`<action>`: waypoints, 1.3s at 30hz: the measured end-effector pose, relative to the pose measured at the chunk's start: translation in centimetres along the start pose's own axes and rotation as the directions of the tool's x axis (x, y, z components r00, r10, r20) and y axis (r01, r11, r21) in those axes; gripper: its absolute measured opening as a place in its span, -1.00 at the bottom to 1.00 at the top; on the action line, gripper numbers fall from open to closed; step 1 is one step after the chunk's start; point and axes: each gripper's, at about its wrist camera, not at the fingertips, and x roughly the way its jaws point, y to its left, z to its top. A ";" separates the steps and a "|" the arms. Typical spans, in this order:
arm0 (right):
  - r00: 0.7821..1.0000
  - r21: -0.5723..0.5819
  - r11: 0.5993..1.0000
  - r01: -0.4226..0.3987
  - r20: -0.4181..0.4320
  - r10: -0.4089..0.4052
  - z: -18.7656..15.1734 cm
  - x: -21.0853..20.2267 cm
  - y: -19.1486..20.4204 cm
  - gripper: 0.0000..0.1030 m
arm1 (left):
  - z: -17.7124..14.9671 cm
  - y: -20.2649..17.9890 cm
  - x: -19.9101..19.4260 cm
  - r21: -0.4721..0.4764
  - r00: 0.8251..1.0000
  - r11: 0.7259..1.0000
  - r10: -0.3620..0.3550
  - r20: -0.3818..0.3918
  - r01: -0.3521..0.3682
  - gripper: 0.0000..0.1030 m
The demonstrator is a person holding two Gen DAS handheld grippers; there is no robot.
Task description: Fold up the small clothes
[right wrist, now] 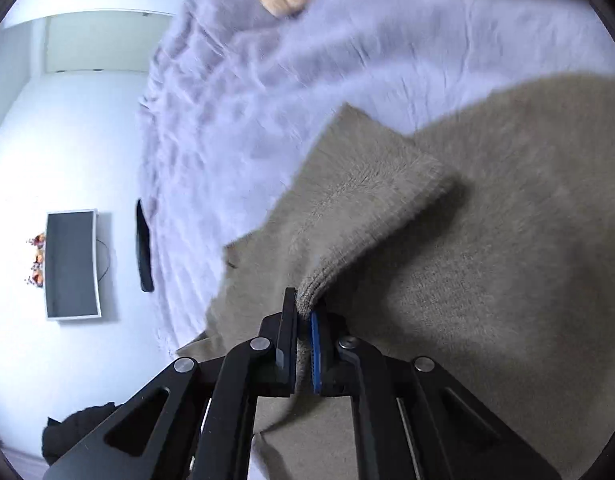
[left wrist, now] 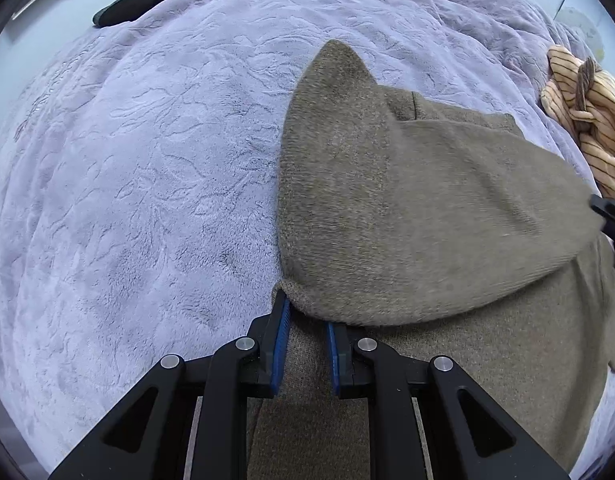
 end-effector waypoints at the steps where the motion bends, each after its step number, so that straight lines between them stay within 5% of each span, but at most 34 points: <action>1: 1.000 -0.034 0.999 0.007 0.018 -0.007 -0.4 -1.2 0.5 -0.89 | 0.0 0.0 0.0 -0.003 1.000 1.000 0.000 -0.001 0.000 -0.68; 5: 0.993 -0.090 0.991 0.103 0.067 -0.097 -2.1 -4.8 -0.5 -0.89 | 0.0 0.0 -0.1 0.000 1.000 1.000 0.001 -0.001 -0.001 -0.67; 11: 0.972 -0.070 0.970 0.235 -0.011 -0.236 -4.1 -3.8 -6.4 -0.88 | 0.0 -0.4 -0.5 0.021 1.000 1.000 0.016 -0.021 -0.016 -0.60; 17: 0.970 -0.030 0.970 0.243 -0.011 -0.244 -4.5 -5.0 -7.7 -0.83 | 0.3 2.0 -3.9 -0.022 1.000 0.999 0.024 -0.002 -0.024 -0.60; 23: 0.957 -0.077 0.954 0.291 0.014 -0.291 -5.4 -7.7 -6.6 -0.82 | 3.7 1.0 -4.2 0.024 0.998 0.999 -0.032 0.052 0.031 -0.60; 28: 0.952 -0.234 0.923 0.307 0.077 -0.297 -5.2 -7.4 -2.5 -0.82 | 7.3 -2.2 -1.0 0.071 0.996 0.996 -0.060 0.066 0.055 -0.60; 32: 0.934 -0.307 0.884 0.352 0.059 -0.352 -4.1 -4.3 -1.1 -0.71 | 8.7 -3.2 2.3 0.109 0.999 0.994 0.021 0.044 -0.025 -0.60; 33: 0.928 -0.308 0.878 0.366 0.054 -0.368 -3.9 -3.8 -1.4 -0.64 | 8.6 -2.8 2.8 0.110 0.999 0.993 0.024 0.037 -0.028 -0.55; 35: 0.912 -0.291 0.870 0.397 0.018 -0.410 -3.8 -2.4 -3.0 -0.57 | 8.3 -1.6 2.9 0.097 0.998 0.994 0.040 0.046 -0.044 0.13; 39: 0.941 -0.216 0.918 0.332 0.001 -0.340 -3.6 -3.8 -5.0 -0.58 | 7.7 1.3 1.3 0.055 0.999 0.998 0.040 0.031 -0.042 0.25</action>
